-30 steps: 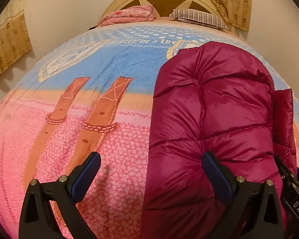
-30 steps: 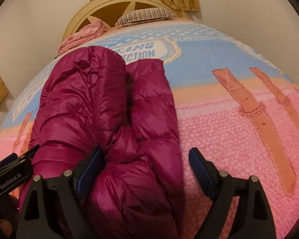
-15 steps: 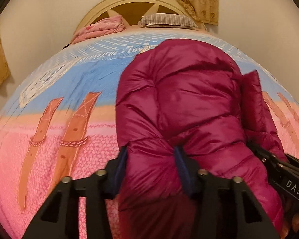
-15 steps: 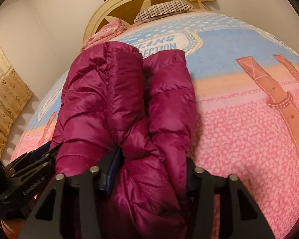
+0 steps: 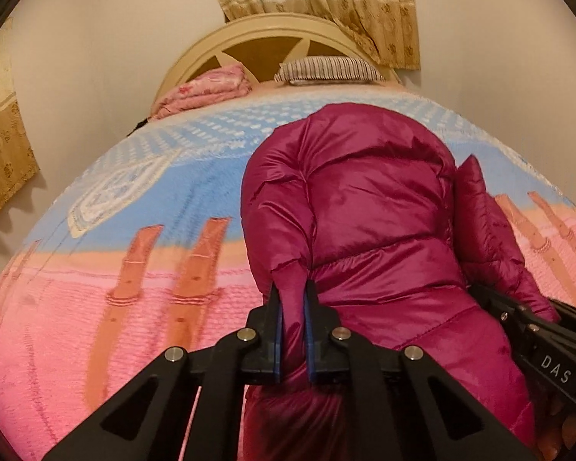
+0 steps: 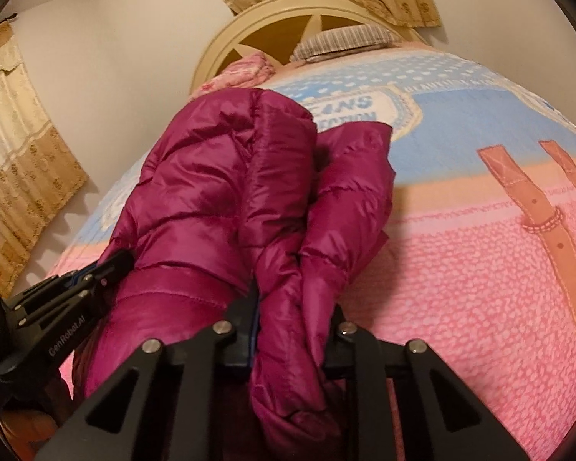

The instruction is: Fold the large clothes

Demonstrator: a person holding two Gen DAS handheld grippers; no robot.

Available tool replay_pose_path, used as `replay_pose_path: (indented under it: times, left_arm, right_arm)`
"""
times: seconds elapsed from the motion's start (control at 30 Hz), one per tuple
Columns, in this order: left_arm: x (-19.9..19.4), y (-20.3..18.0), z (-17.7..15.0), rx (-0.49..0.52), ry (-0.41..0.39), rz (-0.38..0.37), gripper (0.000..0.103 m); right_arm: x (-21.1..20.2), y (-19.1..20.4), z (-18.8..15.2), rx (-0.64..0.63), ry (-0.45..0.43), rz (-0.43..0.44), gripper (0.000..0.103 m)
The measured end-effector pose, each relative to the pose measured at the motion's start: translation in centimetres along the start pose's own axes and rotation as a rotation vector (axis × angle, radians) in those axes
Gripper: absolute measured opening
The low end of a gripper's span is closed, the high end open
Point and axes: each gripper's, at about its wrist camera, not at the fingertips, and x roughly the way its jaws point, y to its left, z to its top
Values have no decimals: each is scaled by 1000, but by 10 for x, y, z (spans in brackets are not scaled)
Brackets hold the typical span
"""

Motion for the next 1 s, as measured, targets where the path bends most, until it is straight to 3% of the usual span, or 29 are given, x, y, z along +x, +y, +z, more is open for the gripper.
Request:
replay_pose_path:
  times: [0.23,1.0]
  left_arm:
    - [-35,43,1,-31,-68,60,8]
    - [-72,196,-48,-221,-37,275,8]
  right_arm:
    - [1,43,11,-39,-20,81,23]
    - [68,195,-5,-258,99,271,23]
